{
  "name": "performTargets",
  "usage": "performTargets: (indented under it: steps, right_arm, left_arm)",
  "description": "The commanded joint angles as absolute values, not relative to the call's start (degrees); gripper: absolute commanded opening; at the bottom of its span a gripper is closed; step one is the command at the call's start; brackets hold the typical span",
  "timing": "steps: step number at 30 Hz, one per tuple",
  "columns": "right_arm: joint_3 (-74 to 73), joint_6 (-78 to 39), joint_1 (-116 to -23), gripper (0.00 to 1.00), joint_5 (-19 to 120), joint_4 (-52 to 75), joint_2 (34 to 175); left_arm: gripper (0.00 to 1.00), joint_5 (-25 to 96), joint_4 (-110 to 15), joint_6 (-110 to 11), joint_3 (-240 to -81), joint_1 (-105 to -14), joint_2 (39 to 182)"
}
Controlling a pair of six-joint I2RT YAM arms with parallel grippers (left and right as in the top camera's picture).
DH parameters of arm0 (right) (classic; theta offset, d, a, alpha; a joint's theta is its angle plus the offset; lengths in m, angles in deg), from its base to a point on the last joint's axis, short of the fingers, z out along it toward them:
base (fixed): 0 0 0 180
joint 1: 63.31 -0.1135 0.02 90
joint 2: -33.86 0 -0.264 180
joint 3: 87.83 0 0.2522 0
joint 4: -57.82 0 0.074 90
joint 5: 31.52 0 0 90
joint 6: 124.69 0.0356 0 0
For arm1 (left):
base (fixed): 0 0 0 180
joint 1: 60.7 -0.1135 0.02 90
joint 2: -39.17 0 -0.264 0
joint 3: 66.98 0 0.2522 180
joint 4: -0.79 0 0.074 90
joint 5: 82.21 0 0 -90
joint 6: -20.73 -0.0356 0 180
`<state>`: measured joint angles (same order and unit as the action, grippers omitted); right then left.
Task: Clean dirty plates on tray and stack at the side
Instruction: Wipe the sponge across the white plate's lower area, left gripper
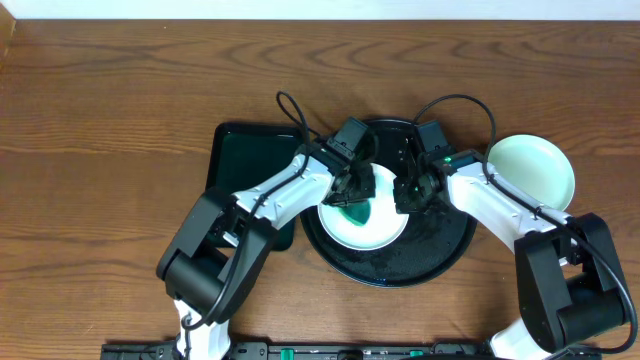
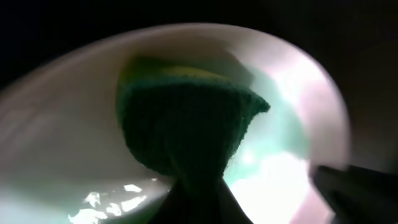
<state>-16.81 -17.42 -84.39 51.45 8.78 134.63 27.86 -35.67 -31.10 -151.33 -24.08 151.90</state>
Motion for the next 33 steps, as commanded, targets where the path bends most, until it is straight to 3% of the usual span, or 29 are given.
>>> performTargets:
  steps: [1, 9, 16, 33]
  right_arm:
    - [-16.11, -18.03, -84.41, 0.01, 49.15, 9.1, 134.26]
    - [-16.11, -18.03, -84.41, 0.01, 49.15, 8.93, 134.26]
    - [-16.11, -18.03, -84.41, 0.01, 49.15, 8.91, 134.26]
    - [-16.11, -18.03, -84.41, 0.01, 48.96, 8.86, 134.26]
  left_arm:
    - [0.08, 39.6, -33.97, -29.52, -151.24, -21.39, 154.15]
    - [0.07, 26.59, -34.34, -29.68, -151.24, -21.96, 144.34]
    - [0.07, 11.01, -42.18, -31.3, -151.22, -21.94, 136.6]
    - [0.07, 6.16, -45.92, -29.59, -145.76, -21.52, 145.47]
